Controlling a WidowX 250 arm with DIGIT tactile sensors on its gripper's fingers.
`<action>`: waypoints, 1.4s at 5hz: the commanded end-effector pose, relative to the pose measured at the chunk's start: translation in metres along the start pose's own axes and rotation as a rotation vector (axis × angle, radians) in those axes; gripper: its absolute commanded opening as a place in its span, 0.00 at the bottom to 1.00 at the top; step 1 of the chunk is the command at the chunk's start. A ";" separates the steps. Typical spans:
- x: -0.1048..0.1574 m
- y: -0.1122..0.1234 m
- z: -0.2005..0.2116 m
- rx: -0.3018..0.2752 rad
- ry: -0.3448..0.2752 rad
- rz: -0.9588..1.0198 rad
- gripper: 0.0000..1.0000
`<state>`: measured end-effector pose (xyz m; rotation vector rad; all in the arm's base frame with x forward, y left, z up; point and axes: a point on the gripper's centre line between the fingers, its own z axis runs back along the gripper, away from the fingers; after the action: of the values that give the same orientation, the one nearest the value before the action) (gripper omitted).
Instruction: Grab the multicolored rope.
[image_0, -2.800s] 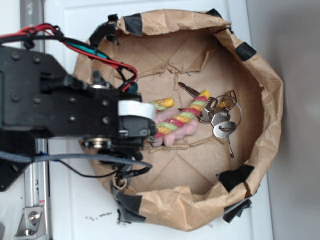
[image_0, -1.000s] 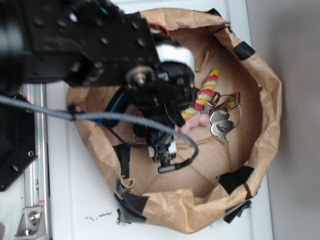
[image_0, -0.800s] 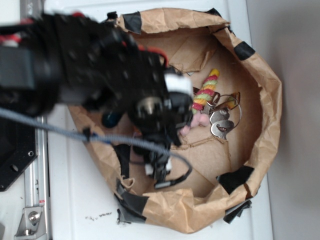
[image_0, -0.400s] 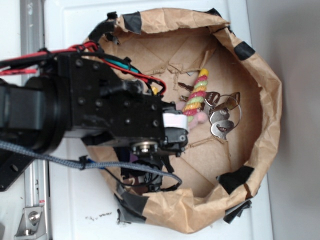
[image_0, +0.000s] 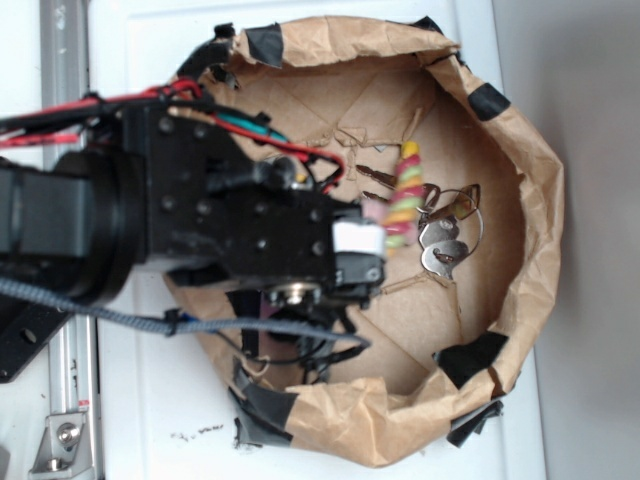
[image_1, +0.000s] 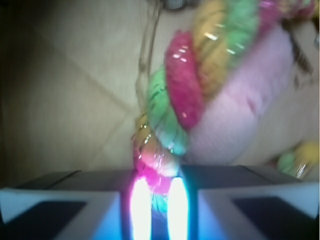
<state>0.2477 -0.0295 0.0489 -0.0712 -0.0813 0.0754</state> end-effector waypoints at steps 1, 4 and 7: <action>0.031 0.016 0.018 0.012 -0.089 0.083 0.00; 0.023 0.011 0.060 -0.033 -0.140 0.082 0.00; 0.016 0.000 0.021 0.069 -0.058 0.238 1.00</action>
<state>0.2580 -0.0204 0.0639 -0.0029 -0.0885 0.3210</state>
